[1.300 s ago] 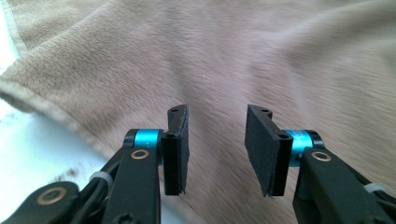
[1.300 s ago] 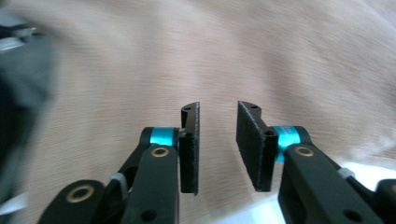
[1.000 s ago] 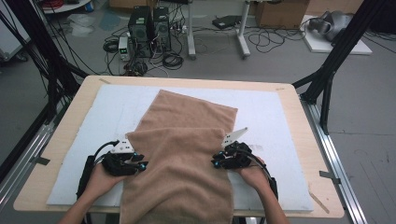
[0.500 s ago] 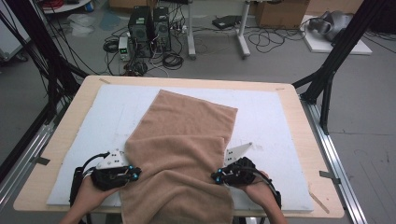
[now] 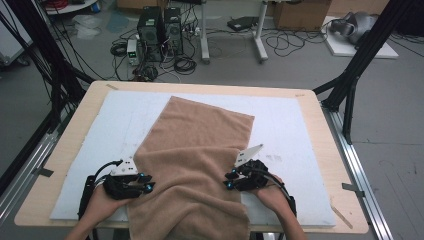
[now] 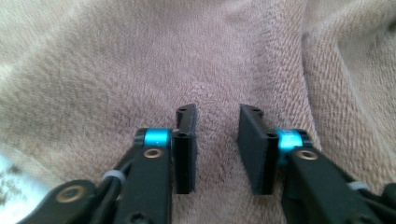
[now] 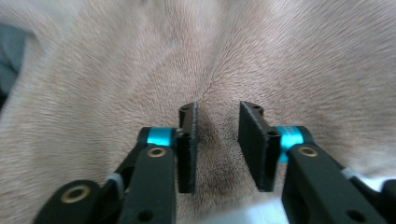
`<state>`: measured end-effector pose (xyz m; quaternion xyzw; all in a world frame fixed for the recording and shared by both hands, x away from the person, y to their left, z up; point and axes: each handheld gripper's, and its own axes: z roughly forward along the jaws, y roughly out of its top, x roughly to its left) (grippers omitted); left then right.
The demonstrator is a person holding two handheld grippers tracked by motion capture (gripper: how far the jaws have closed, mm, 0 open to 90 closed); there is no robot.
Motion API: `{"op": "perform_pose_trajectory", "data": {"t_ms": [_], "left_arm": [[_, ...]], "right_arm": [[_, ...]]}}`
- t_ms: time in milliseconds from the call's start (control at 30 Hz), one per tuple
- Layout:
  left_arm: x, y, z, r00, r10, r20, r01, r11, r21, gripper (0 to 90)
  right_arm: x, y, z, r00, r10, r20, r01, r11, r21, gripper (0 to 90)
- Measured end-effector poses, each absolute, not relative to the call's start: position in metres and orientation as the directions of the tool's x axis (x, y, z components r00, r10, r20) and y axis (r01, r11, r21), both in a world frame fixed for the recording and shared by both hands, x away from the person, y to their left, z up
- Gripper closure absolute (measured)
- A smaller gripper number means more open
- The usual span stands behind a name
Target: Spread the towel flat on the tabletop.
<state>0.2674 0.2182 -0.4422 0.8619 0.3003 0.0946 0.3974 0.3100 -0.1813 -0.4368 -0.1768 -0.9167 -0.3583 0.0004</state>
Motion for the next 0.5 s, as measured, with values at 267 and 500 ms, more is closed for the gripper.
{"op": "perform_pose_trajectory", "data": {"t_ms": [267, 500], "left_arm": [[0.251, 0.214, -0.44, 0.839, 0.541, -0.058, 0.401, -0.543, 0.738, 85.9], [0.226, 0.217, -0.431, 0.874, 0.481, -0.072, 0.362, -0.544, 0.757, 85.0]], "right_arm": [[0.292, -0.187, -0.435, -0.955, 0.253, 0.158, 0.293, 0.704, 0.647, 86.9], [0.266, -0.196, -0.426, -0.966, 0.192, 0.174, 0.259, 0.7, 0.665, 85.2]]}}
